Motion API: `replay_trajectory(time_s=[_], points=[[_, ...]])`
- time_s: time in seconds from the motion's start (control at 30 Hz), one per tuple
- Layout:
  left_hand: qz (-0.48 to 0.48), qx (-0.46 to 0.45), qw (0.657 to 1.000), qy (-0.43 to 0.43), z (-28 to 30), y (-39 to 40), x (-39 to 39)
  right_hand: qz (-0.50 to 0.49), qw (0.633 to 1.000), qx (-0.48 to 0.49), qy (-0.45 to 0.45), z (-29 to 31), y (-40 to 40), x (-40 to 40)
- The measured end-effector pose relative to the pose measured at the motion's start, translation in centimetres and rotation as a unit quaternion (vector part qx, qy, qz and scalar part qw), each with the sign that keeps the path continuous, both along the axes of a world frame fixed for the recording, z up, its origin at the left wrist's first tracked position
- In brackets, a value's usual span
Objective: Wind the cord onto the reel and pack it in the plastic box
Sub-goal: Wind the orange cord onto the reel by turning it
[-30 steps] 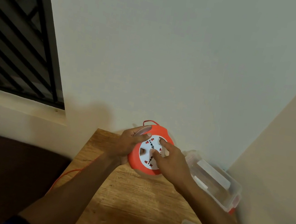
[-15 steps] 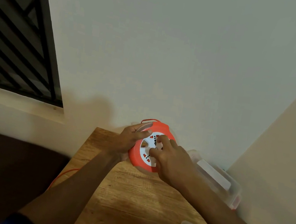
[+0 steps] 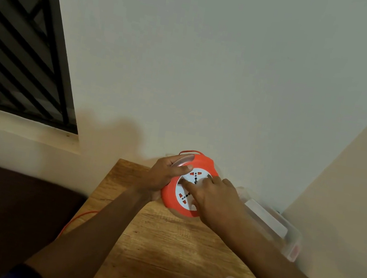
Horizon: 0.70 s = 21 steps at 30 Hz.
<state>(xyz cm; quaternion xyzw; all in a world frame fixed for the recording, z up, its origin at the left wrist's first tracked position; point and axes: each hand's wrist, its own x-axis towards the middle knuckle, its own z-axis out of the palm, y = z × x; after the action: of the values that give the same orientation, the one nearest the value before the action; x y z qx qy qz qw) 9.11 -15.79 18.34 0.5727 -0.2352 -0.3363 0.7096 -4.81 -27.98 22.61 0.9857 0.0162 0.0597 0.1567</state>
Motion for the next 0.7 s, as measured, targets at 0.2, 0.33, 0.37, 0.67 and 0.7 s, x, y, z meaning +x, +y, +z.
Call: replay_trajectory(time_s=[0.2,0.33,0.37,0.67,0.7], points=[[0.002,-0.041,0.999,0.034,-0.6,0.1,0.4,-0.073,0.972,0.164,-0.149,-0.6,0.5,0.3],[0.026,-0.042,0.998,0.04,-1.0,0.3,0.4,-0.099,0.971,0.179,-0.125,-1.2,1.5,1.0],[0.028,-0.045,0.998,0.04,-1.1,0.3,0.4,-0.105,0.97,0.18,-0.123,-1.4,1.6,0.9],[0.056,-0.066,0.994,0.063,-0.3,0.0,1.0,-0.189,0.868,0.454,-0.064,0.0,1.4,1.0],[0.049,-0.058,0.995,0.067,-0.3,0.1,1.1,-0.18,0.882,0.433,-0.047,-0.2,1.6,0.8]])
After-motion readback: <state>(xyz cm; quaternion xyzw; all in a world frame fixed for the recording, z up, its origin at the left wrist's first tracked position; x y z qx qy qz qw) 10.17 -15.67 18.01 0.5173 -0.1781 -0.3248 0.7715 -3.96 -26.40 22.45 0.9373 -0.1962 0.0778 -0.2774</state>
